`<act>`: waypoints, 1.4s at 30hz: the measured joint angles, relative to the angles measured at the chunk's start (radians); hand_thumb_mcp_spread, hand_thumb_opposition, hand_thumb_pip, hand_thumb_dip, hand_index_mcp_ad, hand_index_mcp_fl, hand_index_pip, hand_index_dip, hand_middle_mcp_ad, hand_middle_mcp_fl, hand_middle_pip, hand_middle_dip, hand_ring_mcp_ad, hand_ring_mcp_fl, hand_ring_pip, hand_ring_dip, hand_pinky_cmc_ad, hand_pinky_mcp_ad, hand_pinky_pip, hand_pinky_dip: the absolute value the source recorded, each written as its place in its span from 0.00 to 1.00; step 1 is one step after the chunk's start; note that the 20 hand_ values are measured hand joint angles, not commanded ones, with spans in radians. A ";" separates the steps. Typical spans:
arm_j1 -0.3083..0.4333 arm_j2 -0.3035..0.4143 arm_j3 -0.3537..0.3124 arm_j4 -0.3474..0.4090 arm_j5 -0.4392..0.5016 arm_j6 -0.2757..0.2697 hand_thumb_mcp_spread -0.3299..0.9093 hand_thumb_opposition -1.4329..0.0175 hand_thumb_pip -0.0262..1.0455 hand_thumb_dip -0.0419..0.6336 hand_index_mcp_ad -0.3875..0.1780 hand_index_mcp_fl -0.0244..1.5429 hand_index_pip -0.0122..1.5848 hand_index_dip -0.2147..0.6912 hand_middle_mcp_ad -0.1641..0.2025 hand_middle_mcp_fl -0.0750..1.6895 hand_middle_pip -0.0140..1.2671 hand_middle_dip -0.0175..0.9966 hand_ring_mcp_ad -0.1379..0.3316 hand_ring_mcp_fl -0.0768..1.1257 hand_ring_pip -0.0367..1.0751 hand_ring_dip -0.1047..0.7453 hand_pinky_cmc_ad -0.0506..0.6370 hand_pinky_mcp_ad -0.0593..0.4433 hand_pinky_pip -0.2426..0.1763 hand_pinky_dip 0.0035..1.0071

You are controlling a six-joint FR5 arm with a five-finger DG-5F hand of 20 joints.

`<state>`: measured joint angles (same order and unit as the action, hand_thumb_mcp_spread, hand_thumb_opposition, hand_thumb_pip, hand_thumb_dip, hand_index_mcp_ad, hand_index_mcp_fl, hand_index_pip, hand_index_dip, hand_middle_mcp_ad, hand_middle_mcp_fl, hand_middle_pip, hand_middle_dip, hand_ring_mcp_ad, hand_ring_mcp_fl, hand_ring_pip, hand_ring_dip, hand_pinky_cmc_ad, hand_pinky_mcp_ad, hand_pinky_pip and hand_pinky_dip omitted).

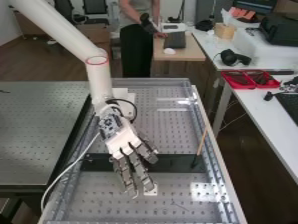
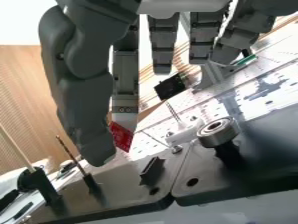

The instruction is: Grab the pcb board and place it in the clear container

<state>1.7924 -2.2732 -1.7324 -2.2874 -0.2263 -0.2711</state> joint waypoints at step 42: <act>0.148 0.233 -0.092 -0.020 -0.489 -0.016 0.83 0.37 0.37 0.46 0.53 0.32 0.81 0.48 0.66 0.14 0.11 0.18 0.70 0.12 0.12 0.18 0.55 0.41 0.40 0.17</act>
<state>1.9406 -2.0401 -1.8245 -2.3073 -0.7153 -0.2875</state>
